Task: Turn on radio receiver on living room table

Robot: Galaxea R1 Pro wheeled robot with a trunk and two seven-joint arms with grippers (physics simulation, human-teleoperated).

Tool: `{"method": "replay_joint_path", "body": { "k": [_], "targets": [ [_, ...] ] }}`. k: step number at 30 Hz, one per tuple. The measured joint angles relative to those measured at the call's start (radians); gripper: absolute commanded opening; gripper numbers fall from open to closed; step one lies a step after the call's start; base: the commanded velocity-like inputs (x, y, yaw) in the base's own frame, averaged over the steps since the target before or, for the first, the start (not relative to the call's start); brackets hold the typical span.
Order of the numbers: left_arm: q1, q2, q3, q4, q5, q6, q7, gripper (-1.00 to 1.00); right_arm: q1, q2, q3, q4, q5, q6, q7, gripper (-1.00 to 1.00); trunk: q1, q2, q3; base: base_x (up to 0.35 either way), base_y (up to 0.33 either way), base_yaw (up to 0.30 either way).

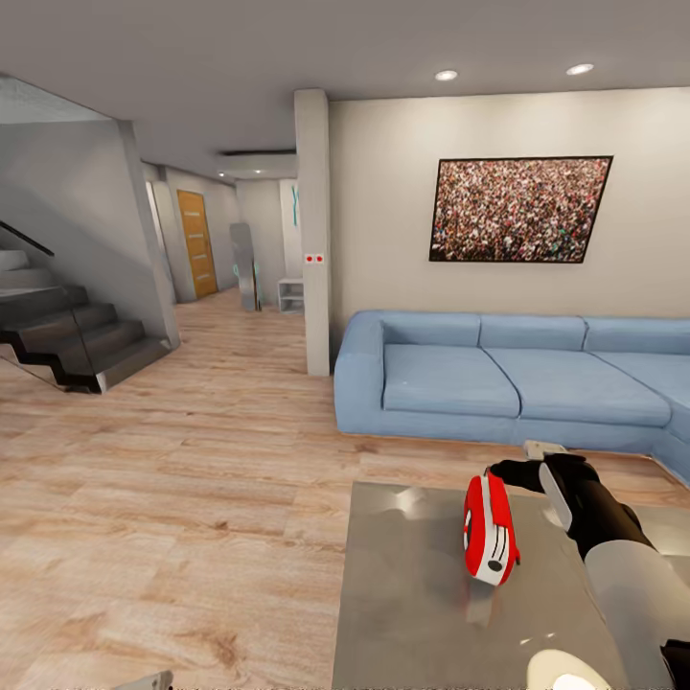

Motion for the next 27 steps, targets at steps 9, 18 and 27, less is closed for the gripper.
{"method": "replay_joint_path", "body": {
  "k": [9, 18, 27],
  "targets": [
    [0.0, 0.0, 0.0, 0.0, 0.0, 0.0, 0.0, 1.0, 0.0, 0.0, -0.02, 0.0, 0.002, -0.001, 0.001, 1.0, 0.0, 0.0, -0.014, 0.0, 0.0, 0.0],
    [0.0, 0.0, 0.0, 0.0, 0.0, 0.0, 0.0, 1.0, 0.0, 0.001, -0.013, 0.0, 0.004, 0.001, 0.003, 1.0, 0.0, 0.0, -0.029, 0.0, 0.0, 0.0],
    [0.0, 0.0, 0.0, 0.0, 0.0, 0.0, 0.0, 1.0, 0.0, 0.002, 0.077, 0.0, 0.0, -0.001, 0.001, 1.0, 0.0, 0.0, -0.043, 0.0, 0.0, 0.0]
  ]
}}
